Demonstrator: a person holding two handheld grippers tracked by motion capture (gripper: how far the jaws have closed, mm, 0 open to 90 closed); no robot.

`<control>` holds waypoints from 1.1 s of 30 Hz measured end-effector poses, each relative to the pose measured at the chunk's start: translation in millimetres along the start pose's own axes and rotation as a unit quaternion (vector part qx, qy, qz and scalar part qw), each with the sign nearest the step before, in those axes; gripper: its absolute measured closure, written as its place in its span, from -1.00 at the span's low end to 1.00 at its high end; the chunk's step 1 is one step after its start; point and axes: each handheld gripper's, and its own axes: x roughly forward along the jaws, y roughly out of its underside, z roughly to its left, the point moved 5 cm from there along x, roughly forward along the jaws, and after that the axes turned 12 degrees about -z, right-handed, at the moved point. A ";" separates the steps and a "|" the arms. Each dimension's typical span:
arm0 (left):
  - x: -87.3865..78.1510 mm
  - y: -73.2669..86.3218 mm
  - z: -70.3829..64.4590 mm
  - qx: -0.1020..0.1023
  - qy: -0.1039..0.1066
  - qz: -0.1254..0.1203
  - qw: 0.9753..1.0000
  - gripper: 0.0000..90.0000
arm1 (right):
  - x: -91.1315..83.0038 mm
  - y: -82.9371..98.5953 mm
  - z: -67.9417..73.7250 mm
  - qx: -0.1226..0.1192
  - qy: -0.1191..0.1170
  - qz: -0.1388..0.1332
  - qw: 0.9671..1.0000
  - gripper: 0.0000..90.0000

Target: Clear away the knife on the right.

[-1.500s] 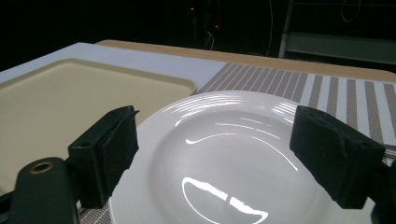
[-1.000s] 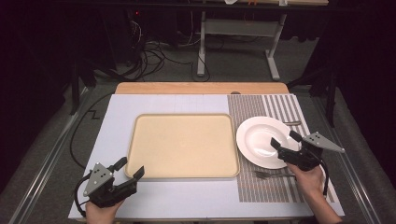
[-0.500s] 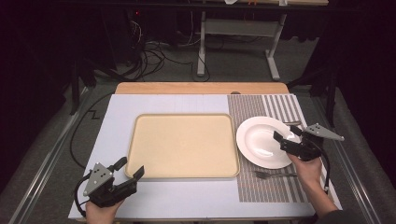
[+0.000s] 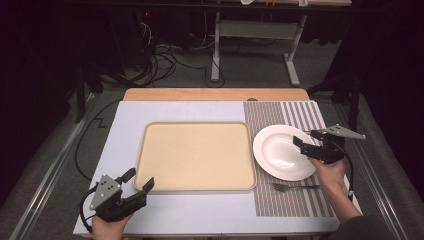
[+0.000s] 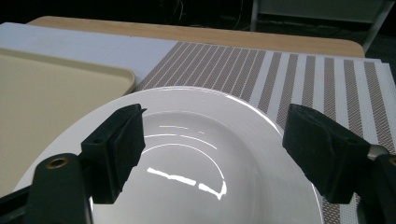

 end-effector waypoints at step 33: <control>0.2 -1.5 -1.7 0.003 0.000 -0.008 1.000 -0.31 | 39.6 -23.3 -46.7 0.001 -0.009 0.121 0.993 -0.27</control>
